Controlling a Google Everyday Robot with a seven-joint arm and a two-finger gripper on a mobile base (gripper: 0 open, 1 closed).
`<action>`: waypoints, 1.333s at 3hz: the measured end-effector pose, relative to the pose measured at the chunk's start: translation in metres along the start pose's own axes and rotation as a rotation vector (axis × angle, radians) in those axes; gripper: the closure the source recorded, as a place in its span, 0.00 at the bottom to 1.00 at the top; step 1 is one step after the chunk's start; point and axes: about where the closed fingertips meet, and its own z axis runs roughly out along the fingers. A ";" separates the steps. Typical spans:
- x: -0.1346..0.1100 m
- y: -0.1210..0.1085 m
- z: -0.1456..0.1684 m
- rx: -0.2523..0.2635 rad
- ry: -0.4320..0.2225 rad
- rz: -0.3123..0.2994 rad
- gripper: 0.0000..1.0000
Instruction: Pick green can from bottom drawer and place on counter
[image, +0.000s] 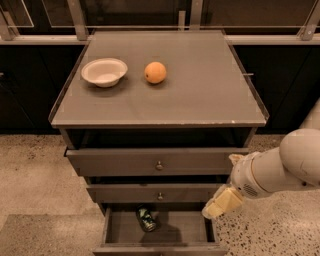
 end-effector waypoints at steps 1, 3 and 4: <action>0.007 0.016 -0.004 0.029 -0.042 0.032 0.00; 0.043 0.044 0.086 -0.014 -0.253 0.181 0.00; 0.054 0.048 0.137 -0.090 -0.288 0.219 0.00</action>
Offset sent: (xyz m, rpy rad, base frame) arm -0.0364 0.0334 -0.1327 0.3900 -0.1041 -0.1983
